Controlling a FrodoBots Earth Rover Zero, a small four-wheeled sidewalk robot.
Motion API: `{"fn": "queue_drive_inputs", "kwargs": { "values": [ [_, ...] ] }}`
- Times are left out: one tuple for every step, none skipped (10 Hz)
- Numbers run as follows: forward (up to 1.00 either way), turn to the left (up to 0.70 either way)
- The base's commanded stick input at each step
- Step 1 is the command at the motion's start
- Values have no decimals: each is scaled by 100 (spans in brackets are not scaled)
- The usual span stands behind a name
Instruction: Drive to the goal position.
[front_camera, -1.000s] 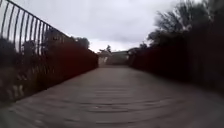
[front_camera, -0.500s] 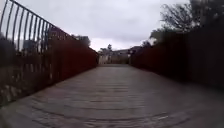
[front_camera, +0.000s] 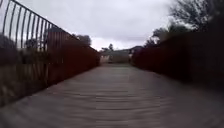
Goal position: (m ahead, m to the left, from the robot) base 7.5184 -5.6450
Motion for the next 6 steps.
{"fn": "queue_drive_inputs", "kwargs": {
  "values": [
    [100, 0],
    [100, 0],
    [100, 0],
    [100, 0],
    [100, 0],
    [100, 0]
  ]
}}
